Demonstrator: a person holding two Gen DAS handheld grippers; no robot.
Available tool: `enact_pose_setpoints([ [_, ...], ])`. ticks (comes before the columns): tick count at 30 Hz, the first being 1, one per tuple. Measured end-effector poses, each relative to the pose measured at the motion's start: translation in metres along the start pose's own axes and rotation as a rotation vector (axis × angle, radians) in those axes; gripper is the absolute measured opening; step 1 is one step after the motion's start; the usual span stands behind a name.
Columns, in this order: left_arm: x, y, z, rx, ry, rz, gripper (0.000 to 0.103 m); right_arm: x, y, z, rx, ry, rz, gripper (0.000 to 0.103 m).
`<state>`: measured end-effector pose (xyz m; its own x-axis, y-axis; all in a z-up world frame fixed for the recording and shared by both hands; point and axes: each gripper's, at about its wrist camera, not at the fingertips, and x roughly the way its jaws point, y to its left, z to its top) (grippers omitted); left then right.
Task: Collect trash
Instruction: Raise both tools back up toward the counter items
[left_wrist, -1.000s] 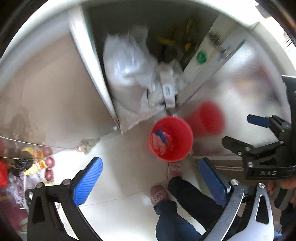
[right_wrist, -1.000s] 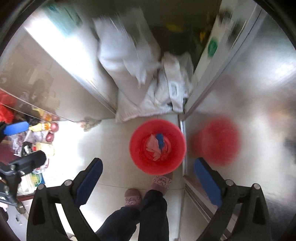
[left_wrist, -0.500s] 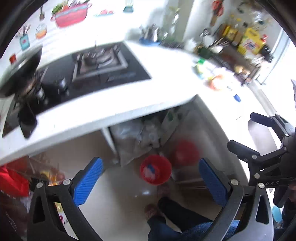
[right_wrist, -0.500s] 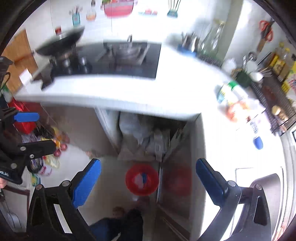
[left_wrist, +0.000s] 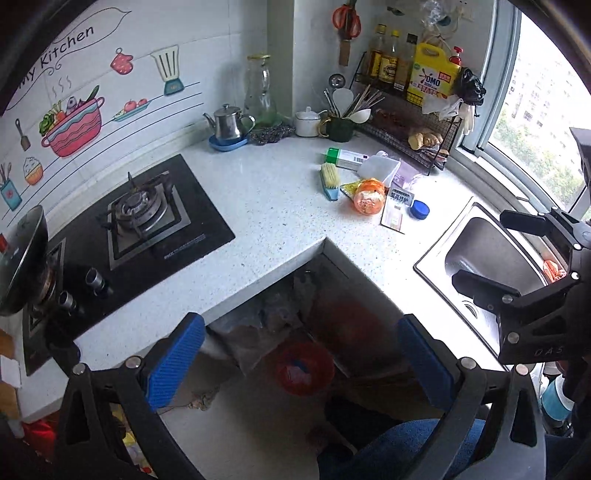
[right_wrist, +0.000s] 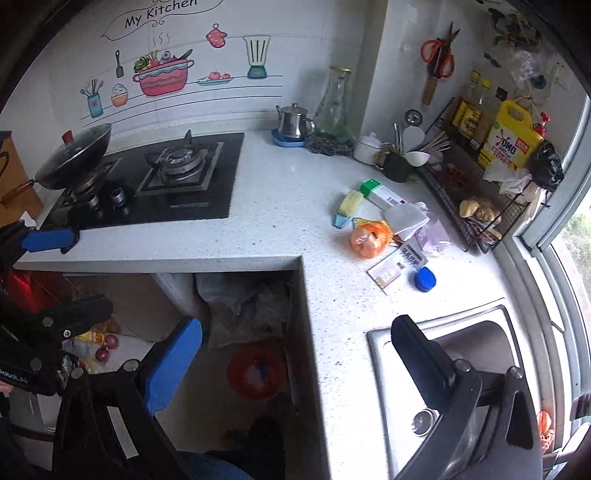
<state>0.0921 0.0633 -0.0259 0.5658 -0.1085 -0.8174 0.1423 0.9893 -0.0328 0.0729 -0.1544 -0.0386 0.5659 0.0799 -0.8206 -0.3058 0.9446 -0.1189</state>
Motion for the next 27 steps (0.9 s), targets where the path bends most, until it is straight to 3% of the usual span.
enact_pose_setpoints([
  [7,0.025,-0.028,0.056,0.093,0.003,-0.036,0.103,0.013,-0.043,0.011,0.046,0.044,0.025,0.102],
  [16,0.084,-0.062,0.116,0.197,0.070,-0.071,0.103,0.049,-0.098,0.030,0.128,0.090,0.022,0.102],
  [27,0.161,-0.097,0.171,0.231,0.158,-0.125,0.103,0.101,-0.153,0.047,0.166,0.162,0.091,0.102],
])
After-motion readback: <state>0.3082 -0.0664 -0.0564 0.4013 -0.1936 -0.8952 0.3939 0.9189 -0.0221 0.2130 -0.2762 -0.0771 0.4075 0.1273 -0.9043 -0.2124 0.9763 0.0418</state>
